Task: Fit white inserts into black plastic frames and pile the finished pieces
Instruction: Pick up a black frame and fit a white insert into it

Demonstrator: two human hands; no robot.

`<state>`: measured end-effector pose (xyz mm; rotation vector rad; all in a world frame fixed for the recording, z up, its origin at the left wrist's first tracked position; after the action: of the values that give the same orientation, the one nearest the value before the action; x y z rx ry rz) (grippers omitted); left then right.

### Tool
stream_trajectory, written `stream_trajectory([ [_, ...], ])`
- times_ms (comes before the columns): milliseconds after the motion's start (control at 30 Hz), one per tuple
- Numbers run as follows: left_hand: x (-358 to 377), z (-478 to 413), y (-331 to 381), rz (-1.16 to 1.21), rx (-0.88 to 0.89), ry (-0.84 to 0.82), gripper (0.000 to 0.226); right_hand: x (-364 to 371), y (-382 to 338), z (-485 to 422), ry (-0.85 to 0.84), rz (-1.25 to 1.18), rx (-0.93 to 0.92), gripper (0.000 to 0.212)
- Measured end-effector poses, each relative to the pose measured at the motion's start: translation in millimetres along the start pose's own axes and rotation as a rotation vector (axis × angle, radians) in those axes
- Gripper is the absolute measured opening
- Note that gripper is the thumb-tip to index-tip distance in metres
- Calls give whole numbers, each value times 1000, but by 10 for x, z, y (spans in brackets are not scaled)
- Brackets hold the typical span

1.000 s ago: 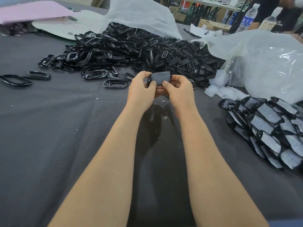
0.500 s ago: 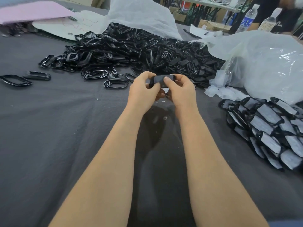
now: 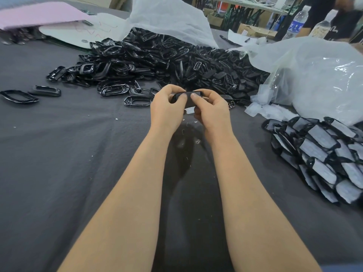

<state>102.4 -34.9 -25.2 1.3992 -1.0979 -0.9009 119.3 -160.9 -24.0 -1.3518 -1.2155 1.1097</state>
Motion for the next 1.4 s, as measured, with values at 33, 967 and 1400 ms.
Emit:
stream_trajectory([
  [33,-4,-3,-8,14,-7,6,21,0,1,3,6,6,6,16],
  [967,43,-38,-115,55,-87,-27,16,-26,37,3,52,108,41,12],
  [1400,16,-44,-144,105,-111,14,20,-37,103,-28,36,54,97,17],
])
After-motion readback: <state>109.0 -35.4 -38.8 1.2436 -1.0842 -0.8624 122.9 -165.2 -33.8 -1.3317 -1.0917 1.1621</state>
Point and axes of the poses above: each hand's wrist, its own z-axis away from the middle knuckle, its own x-axis out of the palm, y = z × x, the point moved 7 cm from there along -z, towards the middle knuckle, and after that the axes turned 5 degrees about z, right-handed, at the moved point
